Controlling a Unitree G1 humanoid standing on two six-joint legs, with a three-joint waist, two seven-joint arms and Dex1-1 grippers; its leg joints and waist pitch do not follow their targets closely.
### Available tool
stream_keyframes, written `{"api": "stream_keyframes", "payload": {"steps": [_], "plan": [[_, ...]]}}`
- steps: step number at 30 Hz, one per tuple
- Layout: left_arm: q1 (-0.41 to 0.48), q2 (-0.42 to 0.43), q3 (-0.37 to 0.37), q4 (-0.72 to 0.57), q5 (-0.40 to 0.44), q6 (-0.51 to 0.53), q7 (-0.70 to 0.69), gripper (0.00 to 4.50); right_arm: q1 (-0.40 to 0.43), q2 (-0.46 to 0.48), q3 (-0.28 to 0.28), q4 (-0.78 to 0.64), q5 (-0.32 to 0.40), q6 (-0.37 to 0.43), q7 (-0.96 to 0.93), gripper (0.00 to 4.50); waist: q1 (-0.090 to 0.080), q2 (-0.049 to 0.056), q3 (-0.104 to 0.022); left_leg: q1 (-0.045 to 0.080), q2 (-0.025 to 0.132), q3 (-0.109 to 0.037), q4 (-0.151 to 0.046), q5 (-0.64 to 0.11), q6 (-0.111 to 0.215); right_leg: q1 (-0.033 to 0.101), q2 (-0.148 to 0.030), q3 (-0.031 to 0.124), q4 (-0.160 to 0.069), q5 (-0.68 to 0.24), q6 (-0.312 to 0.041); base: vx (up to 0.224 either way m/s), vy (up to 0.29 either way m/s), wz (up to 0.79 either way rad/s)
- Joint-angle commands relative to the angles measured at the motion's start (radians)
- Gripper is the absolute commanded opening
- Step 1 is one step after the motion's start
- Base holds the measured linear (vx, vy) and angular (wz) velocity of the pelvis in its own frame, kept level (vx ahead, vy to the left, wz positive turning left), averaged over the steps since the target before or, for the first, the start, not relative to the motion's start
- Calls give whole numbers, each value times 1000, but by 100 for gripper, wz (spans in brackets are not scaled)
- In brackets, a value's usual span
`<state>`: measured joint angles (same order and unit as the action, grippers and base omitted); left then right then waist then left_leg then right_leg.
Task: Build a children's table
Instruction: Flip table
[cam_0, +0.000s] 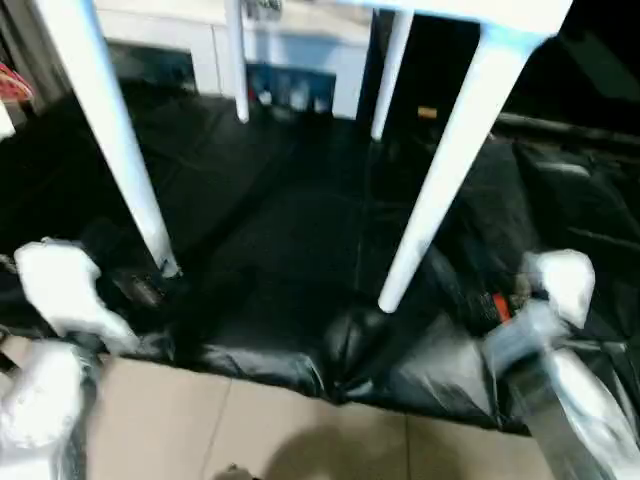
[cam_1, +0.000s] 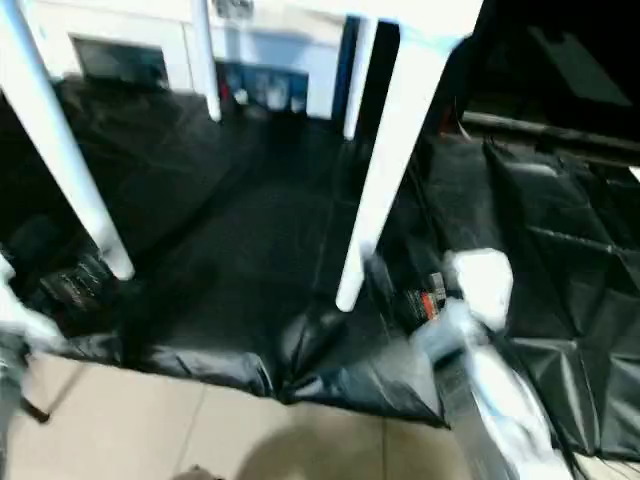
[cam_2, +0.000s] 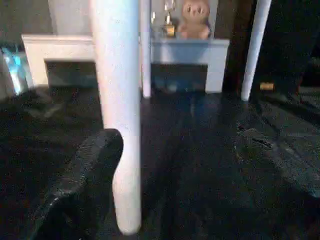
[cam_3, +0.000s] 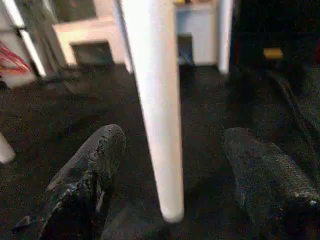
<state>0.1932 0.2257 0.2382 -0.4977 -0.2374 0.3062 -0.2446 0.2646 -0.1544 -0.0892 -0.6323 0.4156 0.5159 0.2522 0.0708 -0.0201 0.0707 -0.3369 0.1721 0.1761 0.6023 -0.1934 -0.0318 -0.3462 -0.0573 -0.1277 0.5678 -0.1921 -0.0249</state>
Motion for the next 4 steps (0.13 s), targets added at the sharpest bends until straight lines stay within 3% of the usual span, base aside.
{"api": "stream_keyframes", "payload": {"steps": [1,2,3,4], "plan": [[0,-4,-13,-29,11,32,21,406,2,-12,-16,-39,-8,18,-11,354,-27,23,-26,26,79,-72,-101,-678,-69,6,-87,23,-126,-659,61,0,0,0],[12,-18,-17,-59,19,55,43,406,21,-39,-6,-53,-13,48,-16,354,-30,29,-24,15,89,-78,-118,-721,-74,19,-80,22,-110,-619,55,-71,31,-10],[13,-20,-17,-62,21,57,45,406,22,-42,-4,-54,-15,51,-17,354,-25,39,-24,-27,123,-88,-176,-820,-91,63,-69,47,2,-446,17,-71,31,-10],[17,-25,-16,-72,31,63,57,406,27,-53,3,-56,-22,65,-20,354,-14,29,-21,-33,123,-73,-197,-847,-105,52,-65,80,51,-348,-5,-55,12,-5]]}}
